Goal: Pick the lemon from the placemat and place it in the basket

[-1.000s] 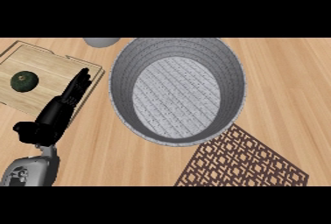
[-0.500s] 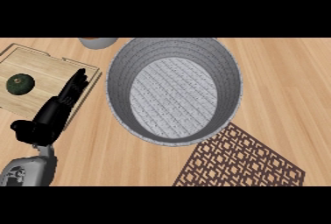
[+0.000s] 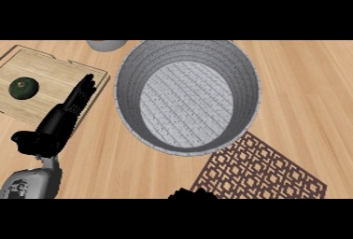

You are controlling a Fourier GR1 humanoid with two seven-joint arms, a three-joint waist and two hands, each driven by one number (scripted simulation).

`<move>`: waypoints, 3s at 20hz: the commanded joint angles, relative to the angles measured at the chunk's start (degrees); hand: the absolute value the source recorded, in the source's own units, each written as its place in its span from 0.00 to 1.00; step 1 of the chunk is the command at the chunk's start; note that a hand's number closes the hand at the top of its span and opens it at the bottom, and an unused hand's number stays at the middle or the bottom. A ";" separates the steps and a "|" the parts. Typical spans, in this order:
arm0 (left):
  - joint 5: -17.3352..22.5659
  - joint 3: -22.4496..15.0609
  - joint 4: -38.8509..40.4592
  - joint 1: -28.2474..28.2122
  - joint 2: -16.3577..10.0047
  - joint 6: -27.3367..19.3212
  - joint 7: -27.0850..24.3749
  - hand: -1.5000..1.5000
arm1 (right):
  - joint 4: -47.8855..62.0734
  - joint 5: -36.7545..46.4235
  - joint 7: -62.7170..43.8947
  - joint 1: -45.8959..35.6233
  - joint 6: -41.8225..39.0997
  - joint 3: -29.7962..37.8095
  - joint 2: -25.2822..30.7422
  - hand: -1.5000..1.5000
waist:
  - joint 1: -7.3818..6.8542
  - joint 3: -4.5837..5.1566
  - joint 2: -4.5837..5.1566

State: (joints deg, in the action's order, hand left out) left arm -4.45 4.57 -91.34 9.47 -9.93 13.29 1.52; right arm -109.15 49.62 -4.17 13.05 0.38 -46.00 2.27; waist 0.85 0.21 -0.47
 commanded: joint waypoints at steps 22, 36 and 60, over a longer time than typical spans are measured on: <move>0.02 1.17 1.52 -0.56 -1.62 1.73 -3.53 0.50 | 14.99 -19.00 -31.58 -59.85 3.53 35.03 -1.29 1.00 | -1.68 -0.19 0.64; 1.12 0.76 -3.12 -0.57 -0.72 2.12 2.44 0.50 | 42.22 -17.89 -6.53 -66.38 11.04 43.24 0.05 1.00 | -1.61 -0.20 0.60; -0.72 -0.28 -0.05 1.39 1.79 0.28 0.42 0.50 | 56.89 -34.58 4.62 -75.82 14.08 60.24 1.48 0.00 | -1.23 -0.20 0.62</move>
State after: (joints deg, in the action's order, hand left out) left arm -4.71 4.57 -92.70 10.23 -8.91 14.20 2.83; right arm -53.26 19.14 2.92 -61.07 14.82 10.18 2.98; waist -0.54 0.00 0.07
